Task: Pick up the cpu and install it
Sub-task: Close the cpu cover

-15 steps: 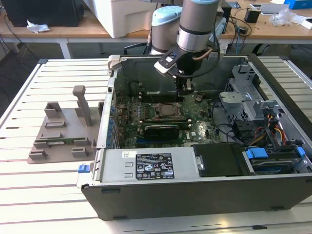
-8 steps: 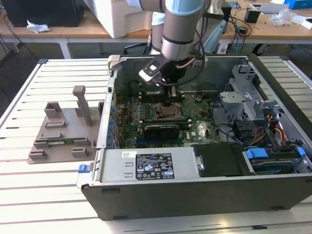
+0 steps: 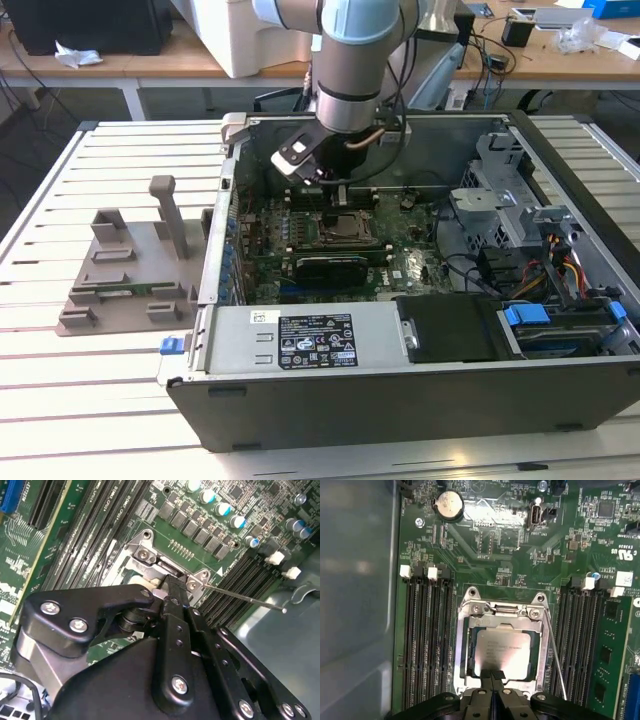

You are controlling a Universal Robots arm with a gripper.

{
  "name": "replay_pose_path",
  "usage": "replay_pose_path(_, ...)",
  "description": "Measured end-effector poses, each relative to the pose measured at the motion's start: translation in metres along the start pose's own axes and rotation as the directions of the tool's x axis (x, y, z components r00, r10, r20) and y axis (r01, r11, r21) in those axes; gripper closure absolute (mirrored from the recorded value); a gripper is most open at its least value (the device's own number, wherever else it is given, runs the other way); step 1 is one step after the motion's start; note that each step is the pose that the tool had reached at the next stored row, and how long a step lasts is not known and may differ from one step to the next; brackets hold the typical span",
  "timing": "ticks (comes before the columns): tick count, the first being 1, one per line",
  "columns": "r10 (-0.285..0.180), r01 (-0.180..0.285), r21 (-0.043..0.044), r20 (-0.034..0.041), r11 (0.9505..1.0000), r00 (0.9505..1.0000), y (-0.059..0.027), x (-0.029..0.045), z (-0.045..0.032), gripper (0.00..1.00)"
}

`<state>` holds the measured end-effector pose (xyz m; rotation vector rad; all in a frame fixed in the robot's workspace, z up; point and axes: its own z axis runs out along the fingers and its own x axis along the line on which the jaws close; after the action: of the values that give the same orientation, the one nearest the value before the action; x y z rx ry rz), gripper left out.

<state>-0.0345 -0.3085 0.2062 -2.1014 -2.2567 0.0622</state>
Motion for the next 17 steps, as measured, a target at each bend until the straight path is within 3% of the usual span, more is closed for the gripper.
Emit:
replay_pose_path(3, 0.0, 0.0, -0.0001, -0.0002, 1.0, 1.0, 0.0018, 0.0, -0.005, 0.89)
replay_pose_path(6, 0.0, 0.0, 0.0093, -0.0009, 1.0, 1.0, 0.0224, -0.0016, -0.0069, 0.89)
replay_pose_path(8, 0.0, 0.0, 0.0111, -0.0005, 0.9999, 1.0, 0.0269, -0.0018, -0.0099, 0.89)
replay_pose_path(13, 0.0, 0.0, 0.011, 0.0008, 0.9999, 1.0, 0.025, -0.0014, -0.038, 0.89)
replay_pose_path(14, 0.0, 0.0, 0.0111, 0.0011, 0.9999, 1.0, 0.0243, -0.0013, -0.0478, 0.89)
replay_pose_path(17, 0.0, 0.0, 0.0111, 0.0015, 0.9999, 1.0, 0.0231, -0.001, -0.0657, 0.89)
